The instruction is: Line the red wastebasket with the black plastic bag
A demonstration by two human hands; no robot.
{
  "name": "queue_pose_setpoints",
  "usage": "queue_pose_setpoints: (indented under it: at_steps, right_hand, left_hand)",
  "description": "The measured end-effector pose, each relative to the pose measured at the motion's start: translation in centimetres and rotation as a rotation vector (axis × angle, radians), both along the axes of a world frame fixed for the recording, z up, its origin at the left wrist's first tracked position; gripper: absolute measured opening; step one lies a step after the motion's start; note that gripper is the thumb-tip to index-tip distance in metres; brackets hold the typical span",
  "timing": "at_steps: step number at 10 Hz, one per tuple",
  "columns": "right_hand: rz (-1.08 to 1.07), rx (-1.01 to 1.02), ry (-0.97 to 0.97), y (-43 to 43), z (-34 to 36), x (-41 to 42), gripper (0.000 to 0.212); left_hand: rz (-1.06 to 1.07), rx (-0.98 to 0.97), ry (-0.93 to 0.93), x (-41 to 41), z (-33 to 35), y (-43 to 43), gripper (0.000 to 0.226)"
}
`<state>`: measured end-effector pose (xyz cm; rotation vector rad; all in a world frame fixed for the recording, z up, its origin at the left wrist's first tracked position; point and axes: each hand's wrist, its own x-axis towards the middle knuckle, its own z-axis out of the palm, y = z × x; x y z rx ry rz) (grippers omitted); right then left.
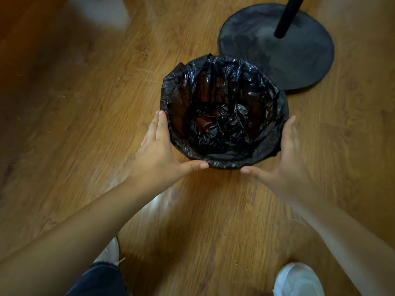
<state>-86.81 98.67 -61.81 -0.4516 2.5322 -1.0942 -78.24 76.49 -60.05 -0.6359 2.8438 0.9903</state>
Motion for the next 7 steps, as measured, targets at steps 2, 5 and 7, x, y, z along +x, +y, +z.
queue_pose_setpoints:
  at_steps: [2,5,7]
  right_hand:
    - [-0.006,-0.009,0.002,-0.5,1.0,-0.4,0.127]
    - [0.185,0.286,0.378,-3.0,3.2,1.6,0.084]
    - [0.243,0.348,0.379,-6.9,4.0,0.7,0.070]
  left_hand:
    - [0.008,-0.017,-0.006,-0.6,0.2,0.4,0.133]
    - [0.021,-0.090,0.138,-0.6,-0.5,1.5,0.113]
    - [-0.025,-0.190,0.188,-0.5,0.7,-1.7,0.081]
